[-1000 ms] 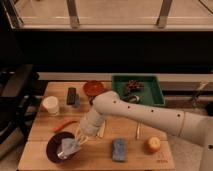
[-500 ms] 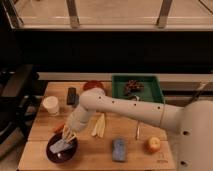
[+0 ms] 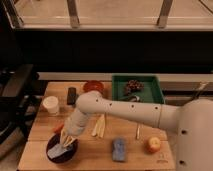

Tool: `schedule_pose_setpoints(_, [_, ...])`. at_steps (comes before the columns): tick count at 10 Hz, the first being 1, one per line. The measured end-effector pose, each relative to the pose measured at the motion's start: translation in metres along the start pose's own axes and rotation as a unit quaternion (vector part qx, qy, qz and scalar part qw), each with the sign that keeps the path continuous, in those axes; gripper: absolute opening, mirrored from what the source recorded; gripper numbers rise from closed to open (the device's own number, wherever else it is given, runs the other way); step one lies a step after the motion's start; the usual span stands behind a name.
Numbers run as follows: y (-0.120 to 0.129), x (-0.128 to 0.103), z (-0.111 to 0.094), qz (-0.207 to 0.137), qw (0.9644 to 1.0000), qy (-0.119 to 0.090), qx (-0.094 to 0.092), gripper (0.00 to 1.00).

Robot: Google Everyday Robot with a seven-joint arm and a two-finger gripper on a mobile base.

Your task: Wipe purple bowl with towel

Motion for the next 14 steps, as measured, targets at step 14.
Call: schedule_pose_setpoints(14, [-0.025,0.009,-0.003,-0.023,0.9995,0.007,-0.018,0.0])
